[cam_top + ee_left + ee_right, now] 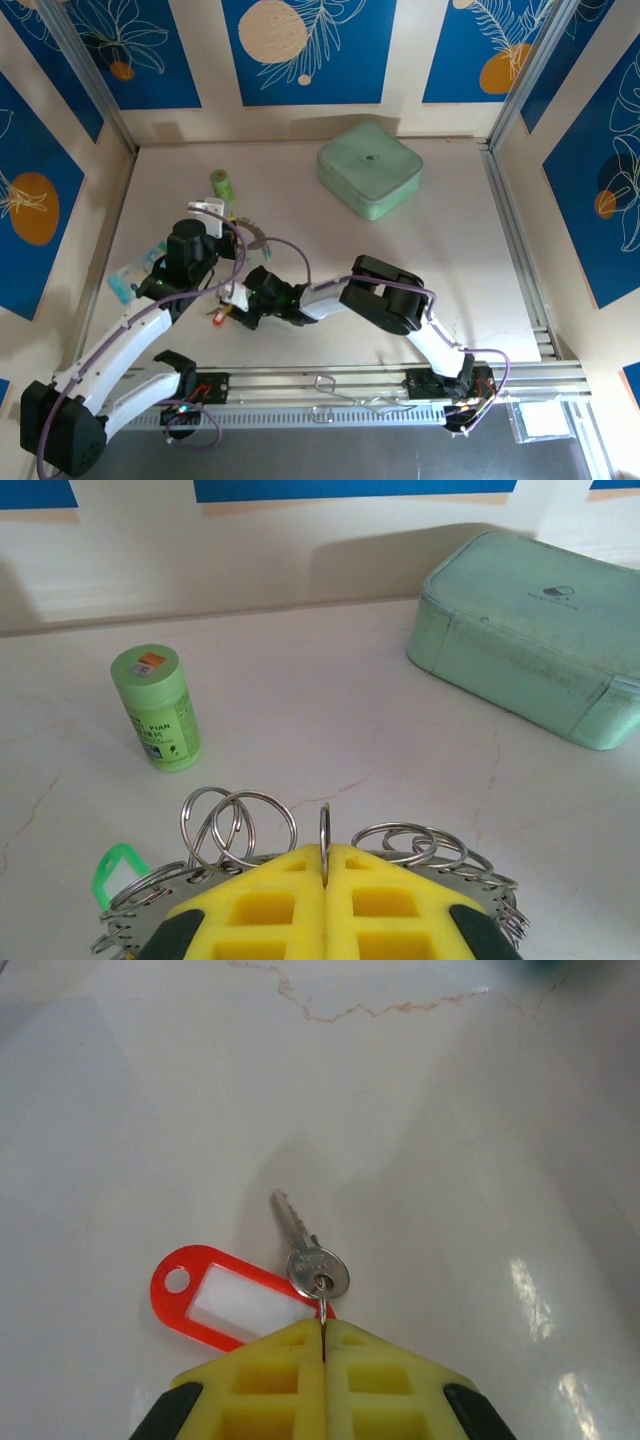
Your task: Put the keys on the keyring
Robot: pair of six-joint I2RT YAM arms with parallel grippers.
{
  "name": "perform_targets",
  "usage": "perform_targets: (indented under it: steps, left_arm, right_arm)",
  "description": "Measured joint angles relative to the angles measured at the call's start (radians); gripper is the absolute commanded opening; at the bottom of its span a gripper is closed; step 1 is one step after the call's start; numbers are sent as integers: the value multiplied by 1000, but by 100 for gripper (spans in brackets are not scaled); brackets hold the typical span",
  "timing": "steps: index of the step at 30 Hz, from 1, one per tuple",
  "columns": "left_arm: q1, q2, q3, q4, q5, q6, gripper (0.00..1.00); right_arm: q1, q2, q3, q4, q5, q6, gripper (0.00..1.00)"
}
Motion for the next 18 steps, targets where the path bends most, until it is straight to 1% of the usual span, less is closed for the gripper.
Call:
perform_targets:
  steps: [4, 10, 14, 18]
  left_arm:
    - [0, -7, 0, 0, 15, 3, 0]
    - [0, -9, -18, 18, 76, 7, 0]
    - [0, -7, -26, 31, 132, 24, 0]
    - [-1, 12, -26, 46, 204, 39, 0]
  right_arm:
    - [0, -124, -115, -60, 9, -7, 0]
    - [0, -430, -325, -212, 57, 10, 0]
    - [-1, -598, -440, -331, 81, 85, 0]
    - [-27, -691, -529, -435, 80, 208, 0]
